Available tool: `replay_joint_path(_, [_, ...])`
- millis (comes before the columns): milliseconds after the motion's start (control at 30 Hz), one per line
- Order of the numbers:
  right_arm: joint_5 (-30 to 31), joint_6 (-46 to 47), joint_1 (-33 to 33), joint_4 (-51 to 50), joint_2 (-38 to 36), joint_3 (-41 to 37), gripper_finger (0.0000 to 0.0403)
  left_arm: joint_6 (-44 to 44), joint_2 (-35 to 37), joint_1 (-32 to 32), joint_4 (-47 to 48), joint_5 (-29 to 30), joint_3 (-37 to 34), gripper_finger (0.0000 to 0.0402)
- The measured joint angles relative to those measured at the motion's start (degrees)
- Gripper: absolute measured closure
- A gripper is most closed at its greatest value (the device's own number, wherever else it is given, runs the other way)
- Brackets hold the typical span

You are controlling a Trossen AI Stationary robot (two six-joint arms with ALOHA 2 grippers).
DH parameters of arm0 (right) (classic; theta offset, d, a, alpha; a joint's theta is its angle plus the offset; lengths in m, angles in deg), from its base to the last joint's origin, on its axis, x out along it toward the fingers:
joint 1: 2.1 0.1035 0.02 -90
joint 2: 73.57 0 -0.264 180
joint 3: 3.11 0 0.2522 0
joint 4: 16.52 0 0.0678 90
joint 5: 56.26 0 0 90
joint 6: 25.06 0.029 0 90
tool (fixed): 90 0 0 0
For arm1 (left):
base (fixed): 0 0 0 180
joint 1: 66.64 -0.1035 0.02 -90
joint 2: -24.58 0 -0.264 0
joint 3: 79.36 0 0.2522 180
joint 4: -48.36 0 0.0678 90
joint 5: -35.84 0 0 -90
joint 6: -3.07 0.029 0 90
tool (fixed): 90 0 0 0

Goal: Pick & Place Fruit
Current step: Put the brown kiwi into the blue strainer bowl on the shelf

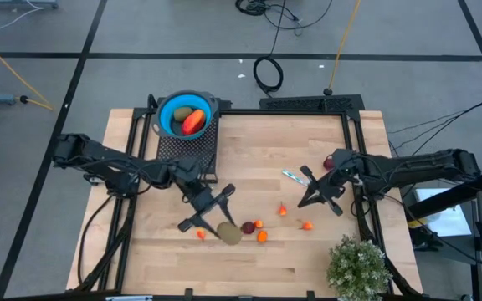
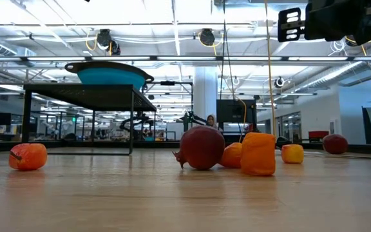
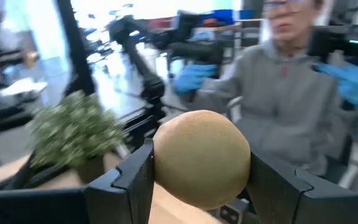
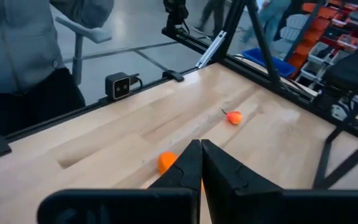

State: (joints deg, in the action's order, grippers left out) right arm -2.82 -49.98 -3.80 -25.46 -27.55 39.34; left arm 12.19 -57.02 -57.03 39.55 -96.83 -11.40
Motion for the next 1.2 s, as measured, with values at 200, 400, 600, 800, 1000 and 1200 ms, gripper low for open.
replay_joint_path(200, [-4.2, -1.0, -1.8, -2.7, -2.3, 0.0, 0.0402, 3.4, 0.0, 1.4, -0.4, -5.6, 0.0, 0.0195])
replay_joint_path(400, [-4.2, -1.3, -2.5, -3.8, -3.4, 0.0, 0.0402, 7.0, 0.0, 3.2, -0.7, -8.8, 0.0, 0.0195])
replay_joint_path(600, [-3.9, -1.3, -2.5, -3.9, -3.5, 0.0, 0.0402, 7.0, 0.0, 3.9, -2.1, -7.6, 0.0, 0.0195])
replay_joint_path(800, [-2.5, -1.6, -2.8, -6.0, -3.5, 0.0, 0.0402, 1.3, 0.0, 3.8, -8.2, 2.0, 0.0, 0.0195])
replay_joint_path(1000, [-2.7, 0.2, -3.7, -5.9, -4.4, -2.3, 0.0402, -4.4, 0.0, 2.4, -14.2, 10.4, 0.0, 0.0195])
replay_joint_path(1200, [-2.7, 4.0, -4.5, -0.3, -9.5, -8.7, 0.0402, -11.4, 0.0, -1.2, -19.8, 15.9, 0.0, 0.0195])
